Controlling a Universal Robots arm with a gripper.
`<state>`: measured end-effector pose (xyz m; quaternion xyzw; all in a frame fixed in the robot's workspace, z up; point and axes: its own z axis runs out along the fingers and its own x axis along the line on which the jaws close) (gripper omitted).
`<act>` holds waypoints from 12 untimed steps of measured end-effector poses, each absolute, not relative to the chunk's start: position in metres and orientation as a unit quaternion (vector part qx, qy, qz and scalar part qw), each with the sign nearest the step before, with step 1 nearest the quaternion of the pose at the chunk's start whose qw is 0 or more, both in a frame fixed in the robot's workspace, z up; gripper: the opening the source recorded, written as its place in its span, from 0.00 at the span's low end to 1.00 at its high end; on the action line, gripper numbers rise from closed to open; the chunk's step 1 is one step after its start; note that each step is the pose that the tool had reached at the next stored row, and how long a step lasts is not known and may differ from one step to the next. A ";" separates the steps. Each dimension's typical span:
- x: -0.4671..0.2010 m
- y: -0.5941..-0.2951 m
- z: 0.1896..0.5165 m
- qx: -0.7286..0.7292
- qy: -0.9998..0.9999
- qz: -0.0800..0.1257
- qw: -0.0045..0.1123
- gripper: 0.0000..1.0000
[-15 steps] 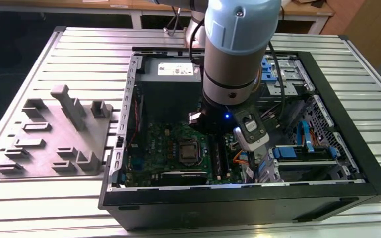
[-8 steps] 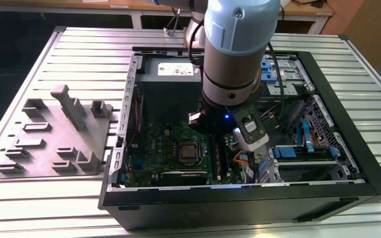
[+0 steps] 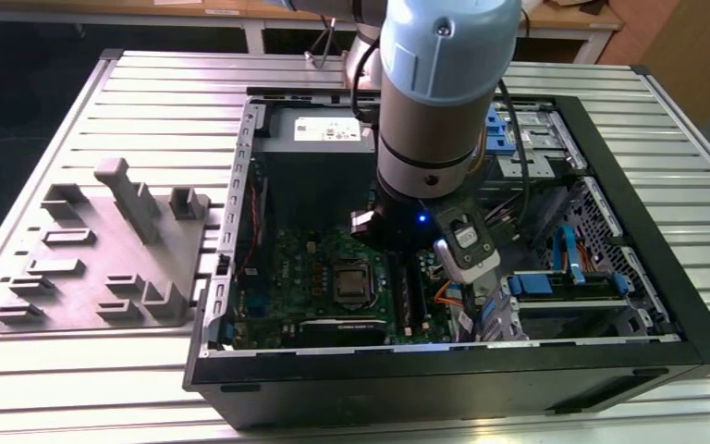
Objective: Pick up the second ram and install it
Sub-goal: 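Insert the second ram into the second slot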
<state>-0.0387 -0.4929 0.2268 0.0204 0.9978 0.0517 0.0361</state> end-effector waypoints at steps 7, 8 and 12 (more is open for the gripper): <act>-0.039 -0.493 0.226 0.020 0.998 0.052 0.036 0.08; -0.039 -0.493 0.226 0.020 0.998 0.052 0.036 0.08; -0.039 -0.493 0.224 0.020 0.998 0.052 0.036 0.08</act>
